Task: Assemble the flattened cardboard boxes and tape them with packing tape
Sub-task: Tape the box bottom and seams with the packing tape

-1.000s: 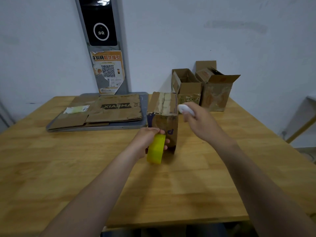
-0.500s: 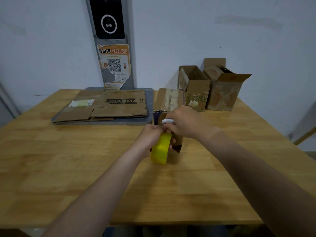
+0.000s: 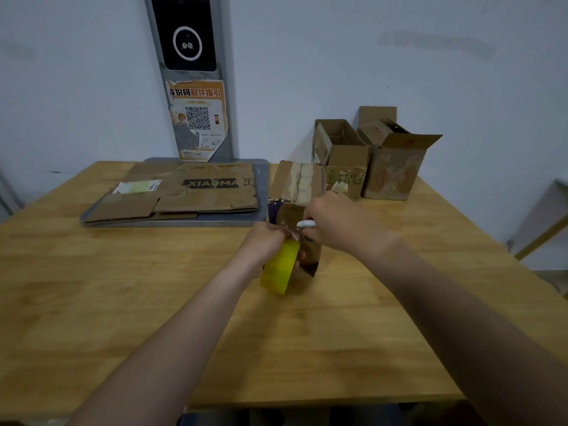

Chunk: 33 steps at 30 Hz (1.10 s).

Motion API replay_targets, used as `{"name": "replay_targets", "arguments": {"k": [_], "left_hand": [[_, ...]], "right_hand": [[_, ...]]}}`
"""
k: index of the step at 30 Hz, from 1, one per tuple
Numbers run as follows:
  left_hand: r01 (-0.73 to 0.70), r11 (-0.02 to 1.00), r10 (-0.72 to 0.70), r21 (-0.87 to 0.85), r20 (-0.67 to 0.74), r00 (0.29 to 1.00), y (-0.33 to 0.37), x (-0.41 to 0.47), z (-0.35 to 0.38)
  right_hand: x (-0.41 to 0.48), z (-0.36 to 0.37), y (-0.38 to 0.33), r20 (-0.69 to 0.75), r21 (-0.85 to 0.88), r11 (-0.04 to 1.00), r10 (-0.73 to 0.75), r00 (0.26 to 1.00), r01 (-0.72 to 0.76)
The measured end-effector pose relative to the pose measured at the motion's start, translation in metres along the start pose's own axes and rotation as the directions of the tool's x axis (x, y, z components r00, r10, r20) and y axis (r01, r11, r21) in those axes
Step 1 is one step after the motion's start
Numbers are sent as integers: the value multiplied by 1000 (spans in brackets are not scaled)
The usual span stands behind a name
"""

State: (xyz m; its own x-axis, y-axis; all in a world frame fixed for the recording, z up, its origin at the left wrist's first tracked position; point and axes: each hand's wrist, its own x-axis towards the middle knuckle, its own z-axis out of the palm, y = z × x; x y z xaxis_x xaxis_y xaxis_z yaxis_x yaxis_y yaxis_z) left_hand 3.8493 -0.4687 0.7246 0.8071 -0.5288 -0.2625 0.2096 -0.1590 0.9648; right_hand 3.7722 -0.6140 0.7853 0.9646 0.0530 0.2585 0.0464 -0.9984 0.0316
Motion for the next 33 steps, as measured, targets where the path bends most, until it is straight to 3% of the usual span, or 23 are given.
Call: {"name": "replay_targets", "arguments": {"k": [9, 13, 16, 21, 25, 29, 31, 33], "left_hand": [[-25, 986, 25, 164, 0, 1000, -6, 3, -1], [36, 981, -36, 193, -1, 999, -16, -1, -4], [56, 988, -54, 146, -22, 998, -18, -1, -9], [82, 994, -75, 72, -92, 993, -17, -8, -17], [89, 996, -86, 10, -161, 983, -16, -15, -25], [6, 1000, -8, -9, -243, 970, -11, -18, -35], [-79, 997, 71, -18, -281, 957, -5, -16, -39], [-145, 989, 131, -19, -317, 939, 4, -14, -42]], "right_hand": [[-29, 12, 25, -76, 132, 989, 70, 995, -59], [-26, 15, 30, -76, 208, 976, 89, 993, -71], [-30, 22, 33, 0, 287, 956, 68, 998, -65], [-50, 65, 41, 347, 264, 936, 132, 929, -232], [-71, 100, 40, 381, 157, 952, 188, 905, -263], [-70, 80, 48, 413, 161, 946, 194, 890, -281], [-61, 62, 53, 329, 141, 945, 236, 915, -294], [-50, 44, 51, 84, 119, 960, 245, 966, -254]]}}
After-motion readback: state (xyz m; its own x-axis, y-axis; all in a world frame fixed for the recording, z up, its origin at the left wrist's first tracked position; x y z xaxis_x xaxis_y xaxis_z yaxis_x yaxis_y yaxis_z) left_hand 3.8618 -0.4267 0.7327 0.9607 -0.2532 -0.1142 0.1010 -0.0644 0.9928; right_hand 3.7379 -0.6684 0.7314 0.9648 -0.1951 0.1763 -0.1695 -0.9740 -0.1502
